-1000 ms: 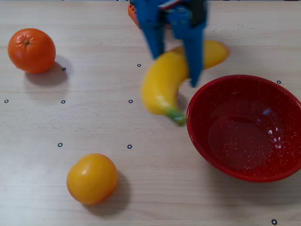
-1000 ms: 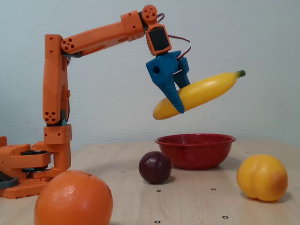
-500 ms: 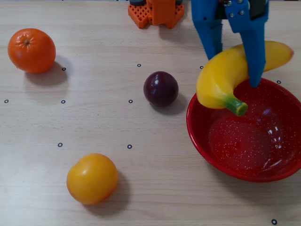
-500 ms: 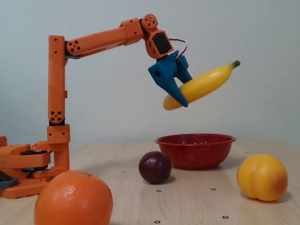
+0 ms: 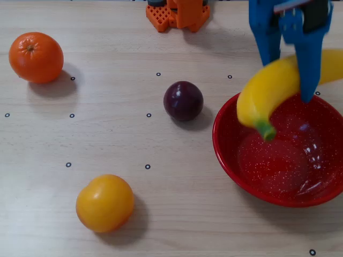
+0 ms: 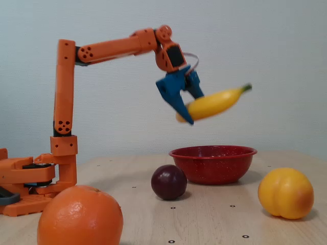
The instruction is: Put banana in the red bowl.
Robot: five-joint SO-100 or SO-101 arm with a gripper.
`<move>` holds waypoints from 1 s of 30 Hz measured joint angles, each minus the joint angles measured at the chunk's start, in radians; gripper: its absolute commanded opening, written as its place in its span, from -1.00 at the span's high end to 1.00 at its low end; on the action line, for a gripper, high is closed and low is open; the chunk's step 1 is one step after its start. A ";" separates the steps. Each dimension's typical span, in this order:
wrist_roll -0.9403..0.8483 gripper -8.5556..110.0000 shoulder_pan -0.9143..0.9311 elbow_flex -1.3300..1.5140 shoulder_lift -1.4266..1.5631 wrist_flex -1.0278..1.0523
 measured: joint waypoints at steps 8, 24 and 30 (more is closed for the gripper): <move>0.011 0.86 0.005 0.000 -0.126 0.000; -0.135 0.58 0.006 -0.015 -0.252 -0.011; -0.181 0.34 0.006 -0.017 -0.253 -0.011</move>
